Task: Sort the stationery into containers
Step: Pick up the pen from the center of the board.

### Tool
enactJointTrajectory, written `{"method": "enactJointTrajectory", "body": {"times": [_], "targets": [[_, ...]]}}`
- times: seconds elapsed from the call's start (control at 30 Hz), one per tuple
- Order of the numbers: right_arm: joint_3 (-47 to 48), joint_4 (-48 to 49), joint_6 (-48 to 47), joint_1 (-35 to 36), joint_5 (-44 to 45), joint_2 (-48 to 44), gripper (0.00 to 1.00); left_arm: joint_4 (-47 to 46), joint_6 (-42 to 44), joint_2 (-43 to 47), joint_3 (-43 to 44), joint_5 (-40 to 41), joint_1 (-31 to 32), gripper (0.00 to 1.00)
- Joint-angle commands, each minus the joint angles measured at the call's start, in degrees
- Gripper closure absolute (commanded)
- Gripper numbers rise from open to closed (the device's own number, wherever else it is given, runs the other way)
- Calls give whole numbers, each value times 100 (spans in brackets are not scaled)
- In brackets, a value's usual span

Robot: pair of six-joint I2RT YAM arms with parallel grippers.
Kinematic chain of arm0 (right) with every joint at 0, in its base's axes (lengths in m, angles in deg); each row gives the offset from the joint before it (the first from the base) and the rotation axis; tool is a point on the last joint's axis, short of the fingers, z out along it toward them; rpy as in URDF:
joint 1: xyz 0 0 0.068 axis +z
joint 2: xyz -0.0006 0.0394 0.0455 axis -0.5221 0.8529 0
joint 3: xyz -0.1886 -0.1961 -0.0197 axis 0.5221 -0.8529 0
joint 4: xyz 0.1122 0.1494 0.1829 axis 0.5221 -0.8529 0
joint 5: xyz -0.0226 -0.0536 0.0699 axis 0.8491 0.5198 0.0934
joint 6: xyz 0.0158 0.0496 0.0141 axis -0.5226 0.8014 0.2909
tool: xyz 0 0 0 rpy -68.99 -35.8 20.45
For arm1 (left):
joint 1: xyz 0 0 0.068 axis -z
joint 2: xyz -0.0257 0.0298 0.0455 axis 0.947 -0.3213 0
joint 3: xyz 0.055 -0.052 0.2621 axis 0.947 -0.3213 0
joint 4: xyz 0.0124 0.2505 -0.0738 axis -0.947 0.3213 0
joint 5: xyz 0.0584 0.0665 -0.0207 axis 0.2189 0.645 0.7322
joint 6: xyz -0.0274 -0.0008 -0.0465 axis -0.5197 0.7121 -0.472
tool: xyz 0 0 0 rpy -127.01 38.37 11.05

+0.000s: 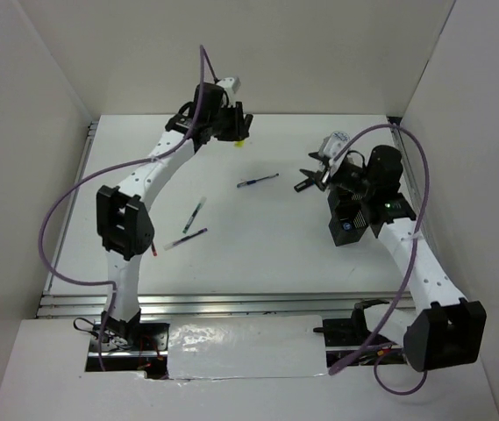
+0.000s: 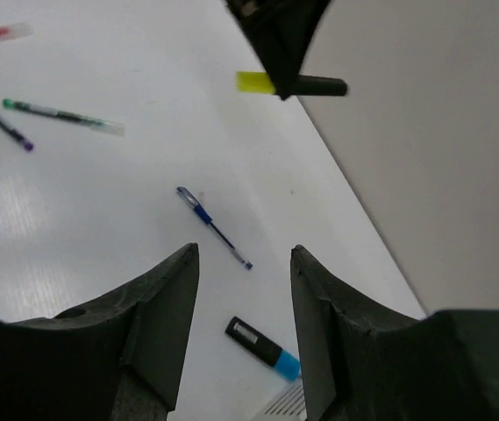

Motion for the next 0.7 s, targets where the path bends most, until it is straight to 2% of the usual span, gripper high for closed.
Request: {"method": "enactJointTrajectory", "body": {"times": [0.0, 0.03, 0.1, 0.3, 0.5, 0.67], "targets": [[-315, -501, -1925, 473, -26, -399, 47, 320, -941, 515, -656, -552, 133, 100], [-368, -581, -2156, 726, 1, -435, 47, 259, -1038, 604, -1111, -911, 141, 98], [-534, -773, -2796, 974, 80, -566, 47, 180, -1318, 893, -1788, -1133, 194, 99], [-676, -1730, -3826, 1932, 27, -707, 48, -136, -1785, 1386, -2977, -1889, 423, 100], [-1001, -1803, -4214, 2950, 203, -681, 48, -392, -2137, 1554, -3611, -2311, 440, 100], [-1018, -2049, -4689, 3392, 308, -243, 50, -488, -2330, 1528, -3796, -2557, 458, 100]]}}
